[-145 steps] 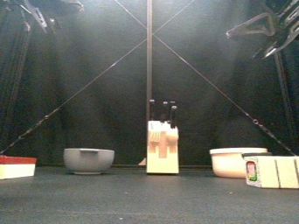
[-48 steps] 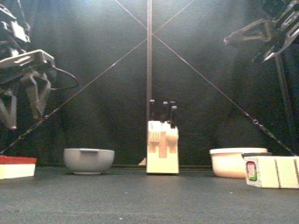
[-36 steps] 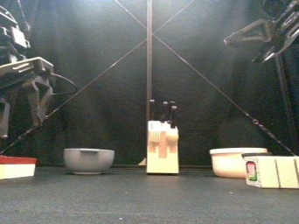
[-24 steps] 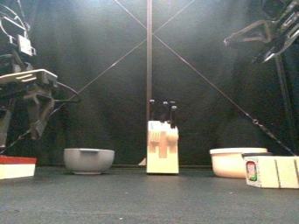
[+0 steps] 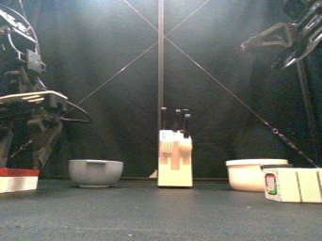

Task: Grab salmon sushi

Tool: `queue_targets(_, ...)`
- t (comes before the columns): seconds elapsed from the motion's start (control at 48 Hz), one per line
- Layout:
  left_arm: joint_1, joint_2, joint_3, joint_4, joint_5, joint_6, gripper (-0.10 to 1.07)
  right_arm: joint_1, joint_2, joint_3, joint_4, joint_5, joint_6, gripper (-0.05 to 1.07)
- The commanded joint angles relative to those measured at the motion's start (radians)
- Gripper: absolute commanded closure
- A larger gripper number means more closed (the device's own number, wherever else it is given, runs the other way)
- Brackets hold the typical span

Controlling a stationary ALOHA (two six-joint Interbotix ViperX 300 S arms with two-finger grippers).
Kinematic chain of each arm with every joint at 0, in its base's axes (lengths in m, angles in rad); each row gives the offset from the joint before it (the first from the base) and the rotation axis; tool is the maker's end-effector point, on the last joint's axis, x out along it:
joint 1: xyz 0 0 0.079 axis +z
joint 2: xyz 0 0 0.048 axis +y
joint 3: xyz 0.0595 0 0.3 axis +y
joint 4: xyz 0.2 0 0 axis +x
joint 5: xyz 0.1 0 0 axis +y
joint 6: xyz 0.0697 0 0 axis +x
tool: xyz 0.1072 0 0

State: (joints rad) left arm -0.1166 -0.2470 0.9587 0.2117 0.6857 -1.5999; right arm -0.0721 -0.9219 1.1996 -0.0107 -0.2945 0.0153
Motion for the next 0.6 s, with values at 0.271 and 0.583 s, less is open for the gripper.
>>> queue_targets(0.271, -0.003, 0.081, -0.015, -0.002, -0.061, 0.000, 0.06, -0.003, 0.008, -0.009, -0.002, -0.005, 0.000, 1.01)
queue_targets(0.583, -0.003, 0.083, -0.009, -0.003, -0.060, 0.005, 0.34, -0.009, 0.008, -0.009, -0.002, -0.005, 0.000, 1.00)
